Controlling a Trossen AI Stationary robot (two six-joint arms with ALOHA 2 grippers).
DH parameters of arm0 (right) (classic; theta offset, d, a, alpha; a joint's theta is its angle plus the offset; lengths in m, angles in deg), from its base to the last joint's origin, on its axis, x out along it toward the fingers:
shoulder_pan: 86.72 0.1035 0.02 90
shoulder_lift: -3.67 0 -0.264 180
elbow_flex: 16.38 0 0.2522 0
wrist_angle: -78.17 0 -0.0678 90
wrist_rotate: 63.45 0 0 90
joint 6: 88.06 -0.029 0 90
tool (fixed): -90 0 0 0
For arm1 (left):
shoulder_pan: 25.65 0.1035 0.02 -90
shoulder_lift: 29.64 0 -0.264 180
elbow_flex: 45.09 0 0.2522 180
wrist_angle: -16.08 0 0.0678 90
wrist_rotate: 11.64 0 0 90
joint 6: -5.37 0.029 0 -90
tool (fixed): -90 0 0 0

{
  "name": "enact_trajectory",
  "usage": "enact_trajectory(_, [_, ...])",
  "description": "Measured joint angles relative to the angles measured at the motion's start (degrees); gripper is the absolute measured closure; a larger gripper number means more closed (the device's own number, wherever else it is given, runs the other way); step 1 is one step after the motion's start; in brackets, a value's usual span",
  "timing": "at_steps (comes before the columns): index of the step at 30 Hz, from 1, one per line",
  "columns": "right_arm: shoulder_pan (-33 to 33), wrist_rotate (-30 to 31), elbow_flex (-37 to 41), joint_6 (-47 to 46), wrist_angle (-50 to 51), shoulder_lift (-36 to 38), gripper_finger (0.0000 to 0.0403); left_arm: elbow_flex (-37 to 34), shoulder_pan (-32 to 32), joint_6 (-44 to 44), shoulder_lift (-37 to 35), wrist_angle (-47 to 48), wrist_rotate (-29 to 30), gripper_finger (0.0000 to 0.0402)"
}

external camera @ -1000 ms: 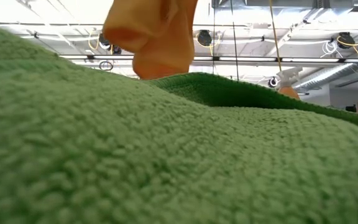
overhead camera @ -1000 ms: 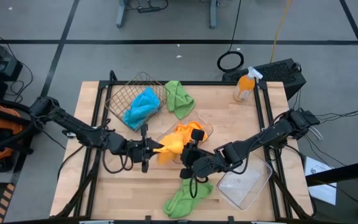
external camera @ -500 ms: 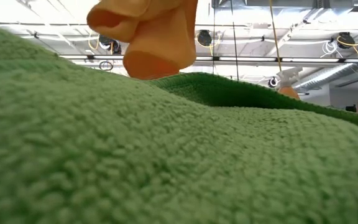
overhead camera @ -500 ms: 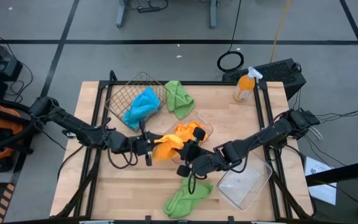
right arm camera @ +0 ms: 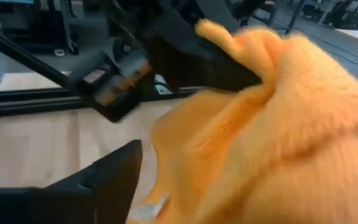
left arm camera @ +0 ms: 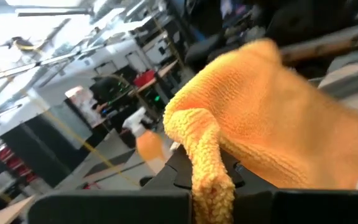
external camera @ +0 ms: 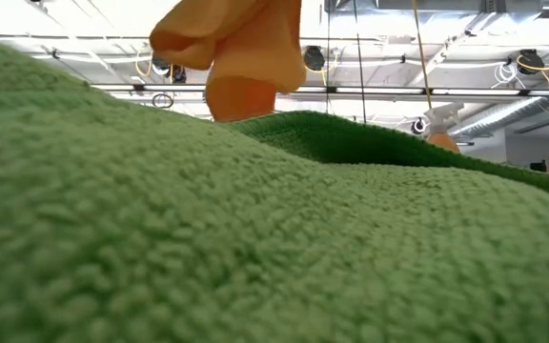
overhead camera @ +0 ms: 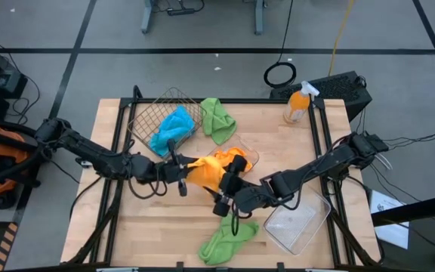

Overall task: Sort microfiber towel by color & place in baskets
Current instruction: Put the yellow towel into the top transparent bin

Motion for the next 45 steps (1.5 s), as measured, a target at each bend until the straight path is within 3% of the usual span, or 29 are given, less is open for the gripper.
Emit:
enact_trajectory(8, [-2.59,0.26,0.00,5.11,-4.26,-2.48,0.0094,0.00,-1.25,-4.06,0.00,-3.99,-11.60,0.0391])
enact_trajectory(13, [-2.80,-0.16,0.00,11.70,-9.48,-4.09,0.0103,0.00,-1.25,-5.41,0.00,-2.92,-13.98,0.0391])
enact_trajectory(18, [-2.25,-1.52,0.00,14.56,-10.93,-4.39,0.0159,0.00,-1.23,-4.89,0.00,-0.79,-14.04,0.0391])
enact_trajectory(22, [-1.83,-1.68,0.00,15.40,-10.50,-4.35,0.0247,0.00,-1.25,-6.86,0.00,-0.10,-14.01,0.0381])
enact_trajectory(28, [-1.64,-1.65,0.00,15.39,-8.11,-4.26,0.0387,-0.02,-1.53,-12.39,-0.81,1.26,-12.85,0.0316])
enact_trajectory(31, [-1.54,-1.64,0.00,14.10,-6.80,-4.07,0.0384,-0.02,-2.42,-13.09,-1.95,4.62,-10.61,0.0264])
enact_trajectory(37, [-0.50,-1.17,0.00,11.32,-2.22,-1.16,0.0395,-0.02,-6.04,-14.30,-5.49,14.53,-0.30,0.0170])
enact_trajectory(41, [0.44,-1.06,0.00,11.24,-2.05,-0.24,0.0396,-0.02,-7.40,-18.78,-6.53,18.18,1.50,0.0139])
enact_trajectory(45, [0.93,-1.73,0.00,13.23,-3.90,-0.11,0.0395,-0.02,-7.76,-23.61,-5.62,18.36,-0.56,0.0130])
